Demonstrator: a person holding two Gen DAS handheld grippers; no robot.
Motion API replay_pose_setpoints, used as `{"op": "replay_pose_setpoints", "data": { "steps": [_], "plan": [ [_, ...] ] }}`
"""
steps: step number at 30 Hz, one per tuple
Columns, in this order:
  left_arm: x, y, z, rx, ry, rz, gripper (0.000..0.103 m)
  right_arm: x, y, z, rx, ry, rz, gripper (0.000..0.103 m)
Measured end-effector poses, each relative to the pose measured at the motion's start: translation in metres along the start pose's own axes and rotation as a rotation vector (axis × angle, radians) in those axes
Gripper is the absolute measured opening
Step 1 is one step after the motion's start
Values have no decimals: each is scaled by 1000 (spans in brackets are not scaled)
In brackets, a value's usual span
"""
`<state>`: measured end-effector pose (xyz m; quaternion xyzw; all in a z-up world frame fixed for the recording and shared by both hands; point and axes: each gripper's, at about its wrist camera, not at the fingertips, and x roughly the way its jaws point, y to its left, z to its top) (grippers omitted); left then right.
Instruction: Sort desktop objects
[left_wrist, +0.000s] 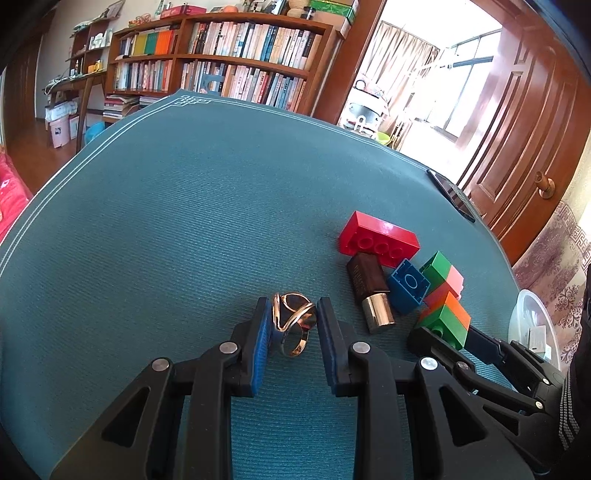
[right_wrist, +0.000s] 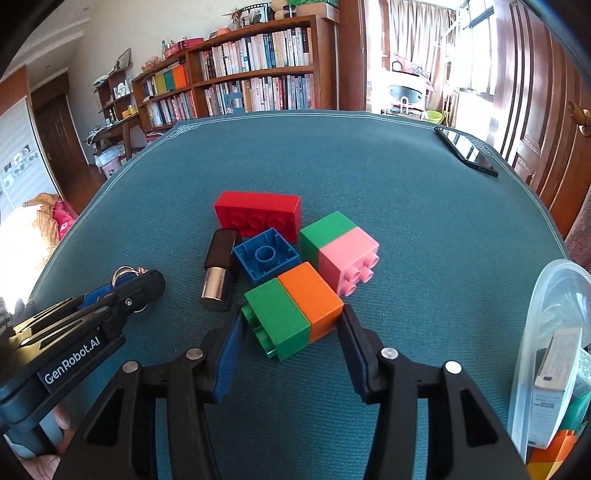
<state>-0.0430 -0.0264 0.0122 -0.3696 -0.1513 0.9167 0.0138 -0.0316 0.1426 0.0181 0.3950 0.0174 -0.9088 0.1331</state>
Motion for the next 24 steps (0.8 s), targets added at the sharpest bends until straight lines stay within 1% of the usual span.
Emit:
{"op": "replay_pose_setpoints", "data": {
  "steps": [4, 10, 24],
  "plan": [
    [-2, -4, -1, 6, -16, -22, 28, -10, -2, -1, 12, -13, 3, 55],
    [-5, -10, -1, 28, -33, -33, 28, -24, -8, -1, 33, -36, 0, 55],
    [-12, -15, 0, 48, -58, -35, 28, -48, -18, 0, 78, -81, -15, 55]
  ]
}}
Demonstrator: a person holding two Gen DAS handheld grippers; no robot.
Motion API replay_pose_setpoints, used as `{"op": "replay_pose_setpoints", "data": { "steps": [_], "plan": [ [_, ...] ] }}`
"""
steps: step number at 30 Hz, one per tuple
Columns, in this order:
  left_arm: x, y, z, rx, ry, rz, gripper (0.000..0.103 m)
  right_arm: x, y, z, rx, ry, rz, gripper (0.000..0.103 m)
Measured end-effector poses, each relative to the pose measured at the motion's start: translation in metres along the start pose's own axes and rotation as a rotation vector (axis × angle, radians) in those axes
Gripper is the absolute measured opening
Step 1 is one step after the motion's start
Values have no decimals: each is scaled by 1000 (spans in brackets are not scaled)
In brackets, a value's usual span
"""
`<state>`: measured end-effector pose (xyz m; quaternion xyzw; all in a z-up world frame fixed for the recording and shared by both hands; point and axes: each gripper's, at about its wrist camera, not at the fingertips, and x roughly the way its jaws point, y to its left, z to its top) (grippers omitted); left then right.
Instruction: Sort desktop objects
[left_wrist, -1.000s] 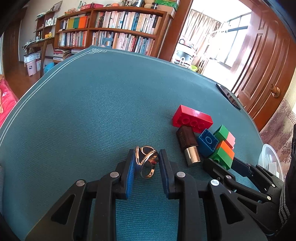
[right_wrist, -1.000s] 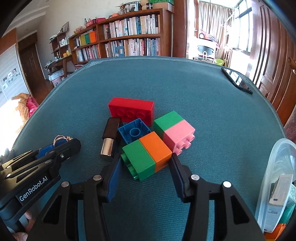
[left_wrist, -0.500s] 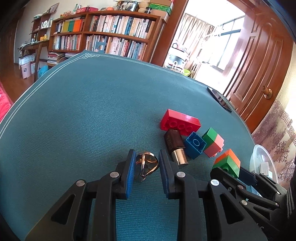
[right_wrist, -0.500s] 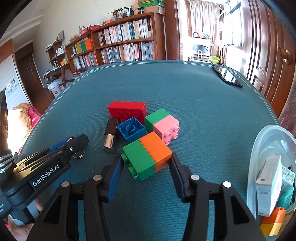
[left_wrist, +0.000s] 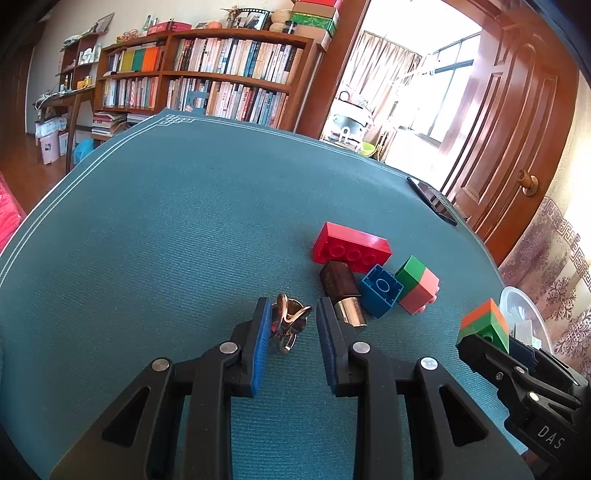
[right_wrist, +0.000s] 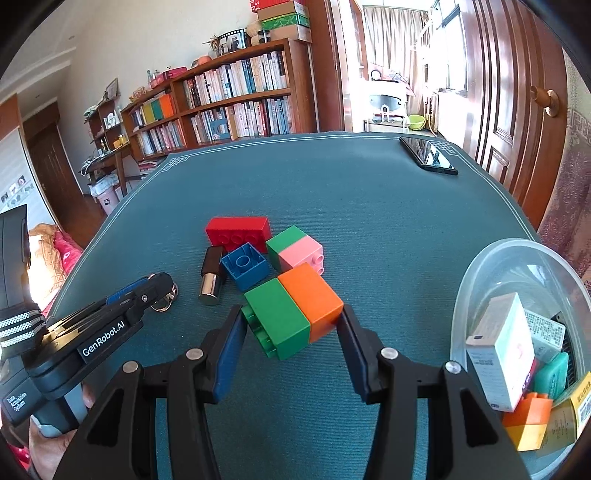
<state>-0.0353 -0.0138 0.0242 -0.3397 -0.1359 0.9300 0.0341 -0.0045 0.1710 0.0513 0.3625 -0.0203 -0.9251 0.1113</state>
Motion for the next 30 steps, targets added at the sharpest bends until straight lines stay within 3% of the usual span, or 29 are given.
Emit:
{"op": "replay_pose_setpoints", "data": {
  "steps": [9, 30],
  "plan": [
    [-5, -17, -3, 51, -2, -7, 28, -13, -15, -2, 33, -20, -32, 55],
    [-21, -93, -16, 232, 48, -154, 28, -53, -81, -7, 170, -120, -129, 55]
  ]
}}
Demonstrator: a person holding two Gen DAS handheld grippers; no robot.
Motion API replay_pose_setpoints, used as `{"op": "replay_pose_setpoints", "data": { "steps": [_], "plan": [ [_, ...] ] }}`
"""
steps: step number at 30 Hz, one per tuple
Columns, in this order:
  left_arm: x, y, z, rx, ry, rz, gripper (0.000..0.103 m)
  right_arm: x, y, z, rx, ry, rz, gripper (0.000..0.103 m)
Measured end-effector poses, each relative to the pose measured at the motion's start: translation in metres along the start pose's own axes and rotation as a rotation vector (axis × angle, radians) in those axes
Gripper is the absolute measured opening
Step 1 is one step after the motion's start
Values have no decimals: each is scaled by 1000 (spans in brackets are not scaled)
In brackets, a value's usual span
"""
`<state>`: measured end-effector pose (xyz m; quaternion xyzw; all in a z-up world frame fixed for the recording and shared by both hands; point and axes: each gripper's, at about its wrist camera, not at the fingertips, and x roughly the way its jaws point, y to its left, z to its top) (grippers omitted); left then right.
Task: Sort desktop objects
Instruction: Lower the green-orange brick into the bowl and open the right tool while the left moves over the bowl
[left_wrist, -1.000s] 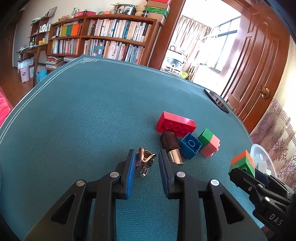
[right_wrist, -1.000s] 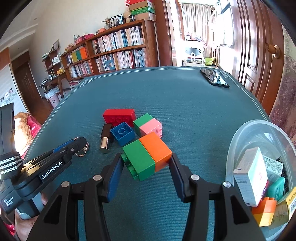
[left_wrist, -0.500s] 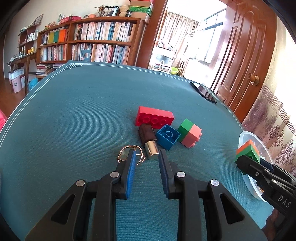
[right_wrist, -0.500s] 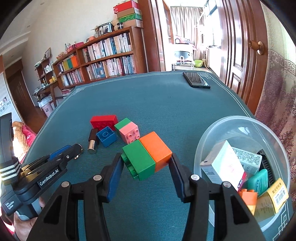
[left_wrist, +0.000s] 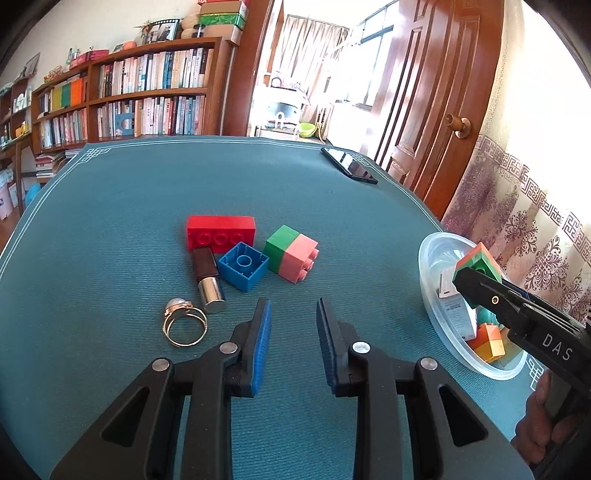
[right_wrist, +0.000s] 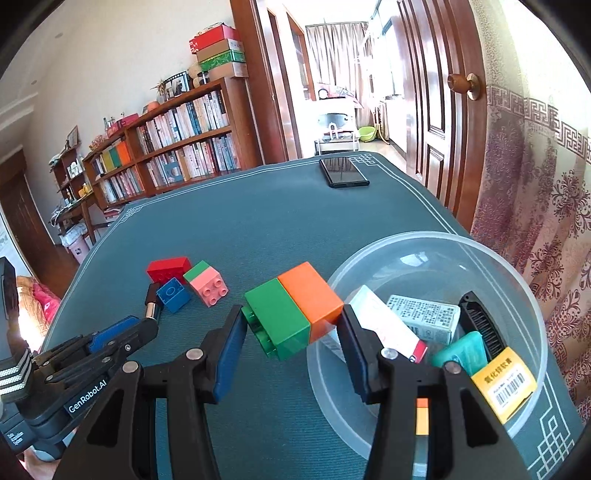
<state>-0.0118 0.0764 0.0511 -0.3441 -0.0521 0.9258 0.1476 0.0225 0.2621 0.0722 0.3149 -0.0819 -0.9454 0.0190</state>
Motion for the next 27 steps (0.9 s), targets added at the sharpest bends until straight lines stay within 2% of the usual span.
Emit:
{"op": "replay_pose_setpoints", "data": {
  "steps": [13, 27],
  "plan": [
    [6, -57, 6, 98, 5, -69, 28, -11, -71, -5, 152, -17, -100, 55],
    [17, -126, 15, 184, 30, -203, 28, -17, -105, -12, 210, -38, -139, 55]
  ]
}}
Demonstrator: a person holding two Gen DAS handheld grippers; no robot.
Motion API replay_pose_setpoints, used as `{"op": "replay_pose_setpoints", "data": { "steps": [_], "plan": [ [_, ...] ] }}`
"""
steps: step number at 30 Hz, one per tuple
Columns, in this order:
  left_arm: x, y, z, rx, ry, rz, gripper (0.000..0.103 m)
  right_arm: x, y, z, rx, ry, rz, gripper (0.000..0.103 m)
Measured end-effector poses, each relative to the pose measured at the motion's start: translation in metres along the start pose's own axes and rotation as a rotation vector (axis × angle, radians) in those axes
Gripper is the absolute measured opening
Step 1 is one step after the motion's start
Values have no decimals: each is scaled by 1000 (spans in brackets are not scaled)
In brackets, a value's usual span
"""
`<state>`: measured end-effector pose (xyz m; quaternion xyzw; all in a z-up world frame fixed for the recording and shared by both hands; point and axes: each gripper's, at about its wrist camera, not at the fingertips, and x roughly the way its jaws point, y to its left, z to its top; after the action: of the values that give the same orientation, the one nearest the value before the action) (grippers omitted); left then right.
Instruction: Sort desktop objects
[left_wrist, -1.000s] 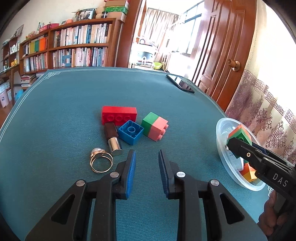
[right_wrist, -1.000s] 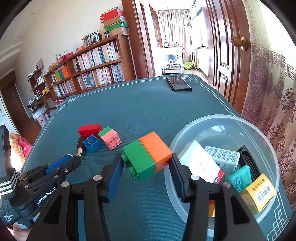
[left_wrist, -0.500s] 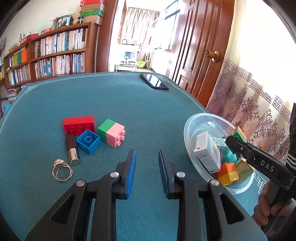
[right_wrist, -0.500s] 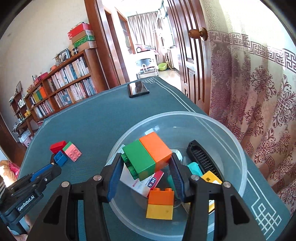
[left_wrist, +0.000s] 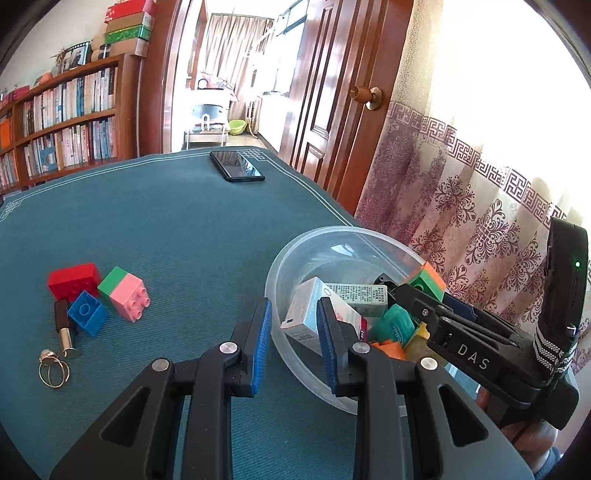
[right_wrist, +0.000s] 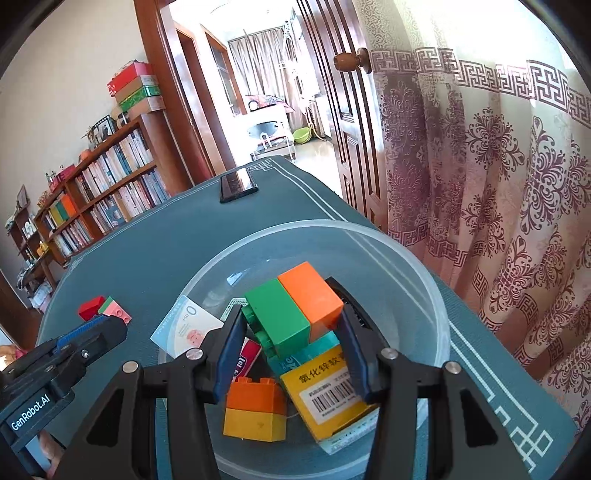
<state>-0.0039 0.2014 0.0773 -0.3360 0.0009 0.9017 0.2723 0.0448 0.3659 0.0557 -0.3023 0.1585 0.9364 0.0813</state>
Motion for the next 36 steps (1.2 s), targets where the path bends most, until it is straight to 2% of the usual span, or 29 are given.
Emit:
{"op": "replay_pose_setpoints", "data": {
  "steps": [7, 12, 14, 15, 16, 18, 19, 24, 28, 36],
  "plan": [
    [5, -19, 0, 41, 11, -16, 28, -2, -15, -1, 33, 1, -6, 55],
    [4, -10, -2, 11, 1, 38, 28, 1, -11, -2, 17, 16, 15, 56],
    [4, -3, -3, 1, 4, 57, 28, 1, -8, -4, 15, 14, 16, 67],
    [4, 0, -4, -6, 6, 66, 32, 1, -7, -4, 11, 10, 14, 68],
    [3, 5, -5, -13, 7, 77, 41, 0, -4, -3, 5, 4, 9, 68],
    [1, 15, -8, -32, -1, 109, 52, -2, 0, -3, -12, -18, -6, 68],
    [-1, 20, -9, -42, -6, 128, 53, -4, 3, -2, -19, -28, -13, 68],
    [-9, 52, -11, -98, -24, 216, 54, -6, 13, 0, -37, -53, -26, 70],
    [-18, 82, -16, -152, -35, 313, 61, -7, 21, 1, -58, -68, -36, 70],
    [-23, 148, -35, -287, -1, 462, 61, -6, 27, 1, -69, -73, -43, 71]
  ]
}}
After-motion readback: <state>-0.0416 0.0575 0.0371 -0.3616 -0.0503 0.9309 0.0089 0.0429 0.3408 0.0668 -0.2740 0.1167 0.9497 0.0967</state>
